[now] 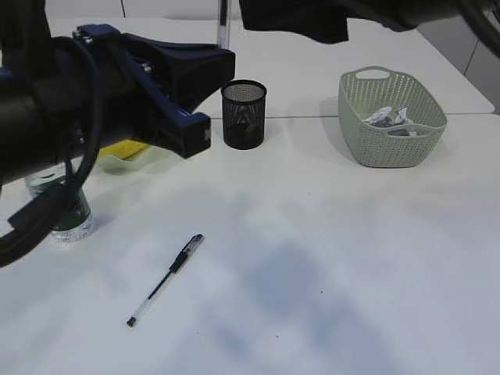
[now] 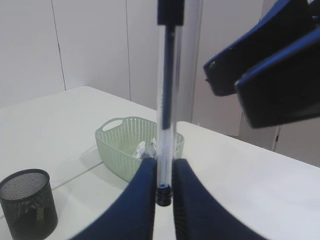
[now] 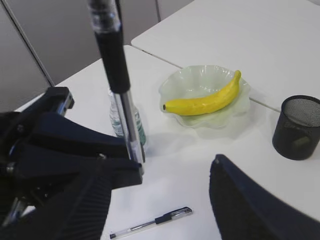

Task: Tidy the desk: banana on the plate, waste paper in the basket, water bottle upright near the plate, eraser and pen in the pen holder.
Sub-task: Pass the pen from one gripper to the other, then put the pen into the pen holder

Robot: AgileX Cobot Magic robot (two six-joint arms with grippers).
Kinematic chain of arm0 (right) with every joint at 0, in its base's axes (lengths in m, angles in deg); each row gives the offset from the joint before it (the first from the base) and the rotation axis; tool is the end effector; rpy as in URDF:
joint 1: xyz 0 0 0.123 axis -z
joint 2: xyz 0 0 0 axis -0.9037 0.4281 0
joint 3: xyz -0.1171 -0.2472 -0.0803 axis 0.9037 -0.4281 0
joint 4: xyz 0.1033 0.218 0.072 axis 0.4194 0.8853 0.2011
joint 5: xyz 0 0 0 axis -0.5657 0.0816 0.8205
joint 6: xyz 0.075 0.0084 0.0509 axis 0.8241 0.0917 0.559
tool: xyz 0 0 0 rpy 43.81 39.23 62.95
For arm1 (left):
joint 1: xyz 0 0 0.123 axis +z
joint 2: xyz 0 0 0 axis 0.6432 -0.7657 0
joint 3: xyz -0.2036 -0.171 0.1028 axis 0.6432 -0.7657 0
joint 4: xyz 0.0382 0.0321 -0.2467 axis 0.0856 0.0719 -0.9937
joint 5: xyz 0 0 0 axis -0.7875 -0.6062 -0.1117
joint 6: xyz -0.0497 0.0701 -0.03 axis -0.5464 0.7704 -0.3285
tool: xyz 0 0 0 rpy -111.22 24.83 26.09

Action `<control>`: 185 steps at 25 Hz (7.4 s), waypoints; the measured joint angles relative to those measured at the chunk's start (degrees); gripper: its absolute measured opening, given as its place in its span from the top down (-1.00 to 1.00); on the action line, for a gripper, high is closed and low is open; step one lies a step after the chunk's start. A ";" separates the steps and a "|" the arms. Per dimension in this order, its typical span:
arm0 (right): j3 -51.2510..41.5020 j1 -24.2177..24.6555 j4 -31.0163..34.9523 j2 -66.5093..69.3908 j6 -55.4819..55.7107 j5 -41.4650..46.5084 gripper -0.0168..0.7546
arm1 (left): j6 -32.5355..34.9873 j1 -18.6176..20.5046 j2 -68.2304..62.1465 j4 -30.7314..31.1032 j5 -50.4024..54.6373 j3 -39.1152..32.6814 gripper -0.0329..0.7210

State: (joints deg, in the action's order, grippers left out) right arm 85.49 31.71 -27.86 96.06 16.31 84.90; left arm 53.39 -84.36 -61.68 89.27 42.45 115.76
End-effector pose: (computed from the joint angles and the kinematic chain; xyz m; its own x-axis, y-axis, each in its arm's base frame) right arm 0.2245 0.1698 0.3947 -0.3473 -0.2033 -0.9155 -0.6962 0.7099 0.1064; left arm 0.2026 -0.1996 0.2990 -0.0429 -0.0050 -0.9991 0.7076 0.7058 -0.0339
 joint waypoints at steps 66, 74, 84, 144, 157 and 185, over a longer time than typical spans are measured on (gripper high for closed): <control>0.00 0.00 7.42 0.09 -12.33 -9.54 0.83 | 0.00 -2.47 -1.14 1.56 1.28 0.00 0.18; 0.00 0.00 4.36 0.09 -12.37 -10.77 0.83 | 0.00 -2.47 -0.26 1.79 3.18 0.00 0.17; 0.00 0.00 0.60 2.88 -12.46 -12.64 0.83 | 0.00 -2.47 0.41 2.23 4.49 0.00 0.17; 13.84 8.54 -6.97 33.07 -12.80 -29.76 0.83 | 1.51 6.77 7.39 5.25 23.60 0.00 0.17; 22.90 11.90 -7.62 41.15 -12.80 -29.29 0.83 | 1.51 6.96 7.39 5.25 25.35 0.00 0.17; 34.01 14.81 -8.42 50.93 -8.63 -29.36 0.83 | 1.51 6.96 5.88 5.25 26.47 0.00 0.17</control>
State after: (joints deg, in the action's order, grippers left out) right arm 119.51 46.51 -36.28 146.99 7.68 55.54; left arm 54.90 -77.40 -55.80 94.53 68.92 115.76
